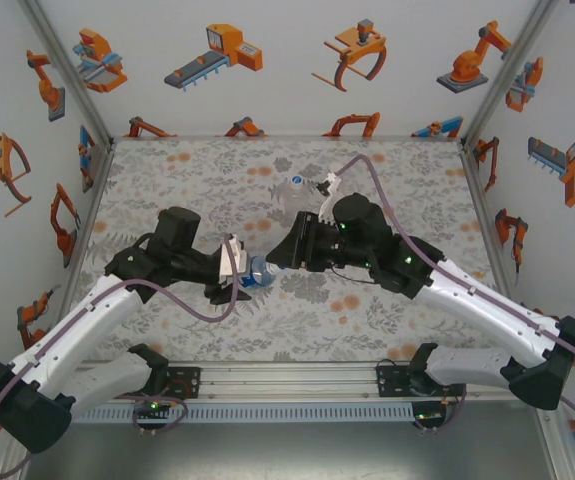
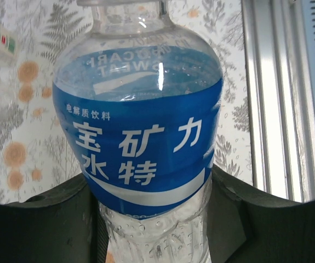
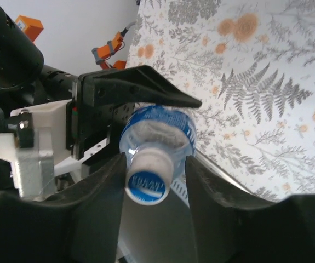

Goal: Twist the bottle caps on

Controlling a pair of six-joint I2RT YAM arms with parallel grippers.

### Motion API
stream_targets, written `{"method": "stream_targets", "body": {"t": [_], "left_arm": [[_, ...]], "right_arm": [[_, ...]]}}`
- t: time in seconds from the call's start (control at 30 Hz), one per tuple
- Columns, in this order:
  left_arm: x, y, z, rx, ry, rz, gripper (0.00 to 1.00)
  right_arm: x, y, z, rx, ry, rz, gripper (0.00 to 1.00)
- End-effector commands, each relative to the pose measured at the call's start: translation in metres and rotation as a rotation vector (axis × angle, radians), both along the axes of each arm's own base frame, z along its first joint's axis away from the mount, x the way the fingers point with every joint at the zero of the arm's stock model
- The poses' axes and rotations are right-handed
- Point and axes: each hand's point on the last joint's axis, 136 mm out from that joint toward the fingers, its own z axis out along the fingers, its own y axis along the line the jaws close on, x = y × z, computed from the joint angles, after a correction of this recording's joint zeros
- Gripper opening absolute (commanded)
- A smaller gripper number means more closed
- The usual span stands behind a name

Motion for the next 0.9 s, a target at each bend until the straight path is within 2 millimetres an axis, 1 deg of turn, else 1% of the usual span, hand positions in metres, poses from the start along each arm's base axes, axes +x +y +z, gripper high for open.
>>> {"method": "stream_targets", "body": {"t": [0.0,0.07,0.13,0.27,0.33,0.4,0.5,0.63,0.7,0.87], "left_arm": [[-0.011,-0.009,0.026,-0.099,-0.041,-0.096,0.00],[-0.011,-0.009,0.025,-0.098,-0.040,-0.097,0.00],[-0.011,-0.010,0.024,-0.097,-0.036,-0.101,0.00],[-0.013,-0.010,0.022,-0.097,-0.032,-0.113,0.00],[-0.013,-0.010,0.022,-0.099,-0.036,-0.119,0.00],[-0.014,-0.009,0.023,-0.100,-0.037,-0.122,0.00],[-0.015,-0.009,0.023,-0.101,-0.046,-0.127,0.00],[-0.016,-0.009,0.023,-0.101,-0.047,-0.128,0.00],[-0.016,-0.009,0.024,-0.102,-0.046,-0.129,0.00],[-0.016,-0.009,0.023,-0.102,-0.046,-0.130,0.00]], "right_arm": [[-0.001,-0.010,0.049,-0.035,-0.365,0.089,0.52],[-0.006,-0.011,0.059,-0.051,-0.487,0.163,0.52],[-0.017,-0.009,0.066,-0.081,-0.622,0.278,0.52],[-0.045,-0.007,0.079,-0.114,-0.857,0.517,0.52],[-0.059,-0.006,0.080,-0.130,-0.955,0.637,0.53],[-0.075,-0.006,0.076,-0.141,-1.044,0.775,0.53],[-0.091,-0.008,0.068,-0.154,-1.096,0.933,0.54],[-0.097,-0.008,0.055,-0.188,-1.159,1.063,0.55],[-0.095,-0.005,0.052,-0.194,-1.193,1.072,0.55],[-0.092,0.005,0.047,-0.172,-1.209,1.075,0.54]]}}
